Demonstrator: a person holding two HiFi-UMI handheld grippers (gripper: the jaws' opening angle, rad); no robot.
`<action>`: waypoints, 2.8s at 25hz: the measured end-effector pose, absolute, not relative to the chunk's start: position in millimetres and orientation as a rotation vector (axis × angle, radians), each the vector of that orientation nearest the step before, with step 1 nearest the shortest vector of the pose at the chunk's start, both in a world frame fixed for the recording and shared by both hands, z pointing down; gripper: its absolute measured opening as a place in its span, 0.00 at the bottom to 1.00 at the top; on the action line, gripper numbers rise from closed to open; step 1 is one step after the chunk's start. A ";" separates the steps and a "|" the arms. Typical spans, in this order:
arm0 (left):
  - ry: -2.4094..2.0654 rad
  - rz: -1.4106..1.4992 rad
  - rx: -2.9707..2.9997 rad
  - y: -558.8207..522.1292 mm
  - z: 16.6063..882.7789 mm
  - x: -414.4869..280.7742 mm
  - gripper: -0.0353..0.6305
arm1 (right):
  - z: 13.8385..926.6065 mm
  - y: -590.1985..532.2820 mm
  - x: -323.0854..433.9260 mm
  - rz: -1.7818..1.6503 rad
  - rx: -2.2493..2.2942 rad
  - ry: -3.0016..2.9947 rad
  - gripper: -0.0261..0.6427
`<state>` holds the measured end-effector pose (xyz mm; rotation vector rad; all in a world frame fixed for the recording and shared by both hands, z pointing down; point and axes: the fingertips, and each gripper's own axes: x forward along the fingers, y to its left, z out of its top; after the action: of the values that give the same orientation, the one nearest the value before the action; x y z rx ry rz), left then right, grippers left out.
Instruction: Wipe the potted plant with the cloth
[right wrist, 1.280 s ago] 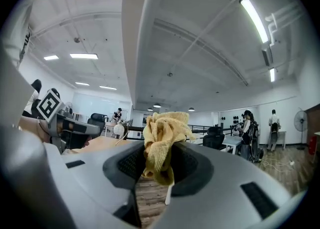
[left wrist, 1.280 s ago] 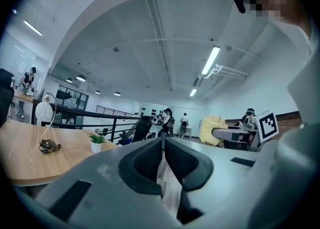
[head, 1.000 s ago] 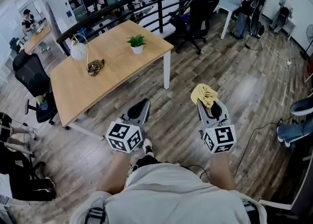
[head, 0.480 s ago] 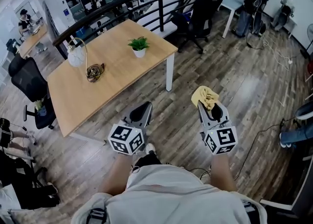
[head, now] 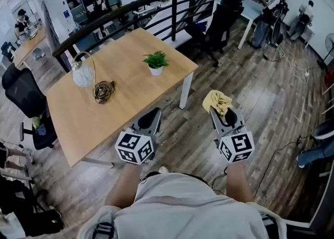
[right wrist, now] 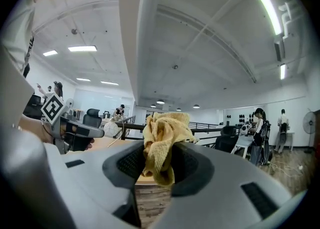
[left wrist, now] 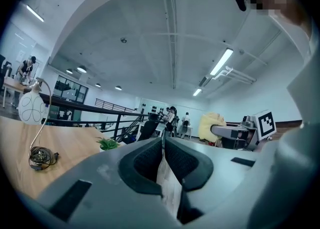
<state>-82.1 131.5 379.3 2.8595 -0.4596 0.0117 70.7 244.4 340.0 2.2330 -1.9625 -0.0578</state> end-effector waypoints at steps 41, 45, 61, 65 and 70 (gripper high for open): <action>-1.057 -0.001 2.595 -168.4 410.2 75.8 0.10 | 395.2 -121.4 301.4 0.180 1.750 -2.352 0.31; -1.048 -0.035 2.566 -213.0 414.0 66.8 0.10 | 389.2 -164.5 289.2 0.154 1.711 -2.336 0.31; -1.152 -0.034 2.297 -277.0 485.5 2.3 0.10 | 429.1 -278.7 216.8 0.202 1.417 -2.431 0.31; -1.086 -0.044 2.162 -273.3 519.1 12.8 0.10 | 436.6 -291.6 212.6 0.236 1.355 -2.463 0.31; -0.979 0.027 1.941 -274.5 600.5 35.5 0.27 | 450.5 -298.7 208.8 0.268 1.284 -2.468 0.31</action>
<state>35.5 -274.5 600.5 1.9408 -0.9794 0.0265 208.8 -298.7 450.5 1.2844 -2.4682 0.2684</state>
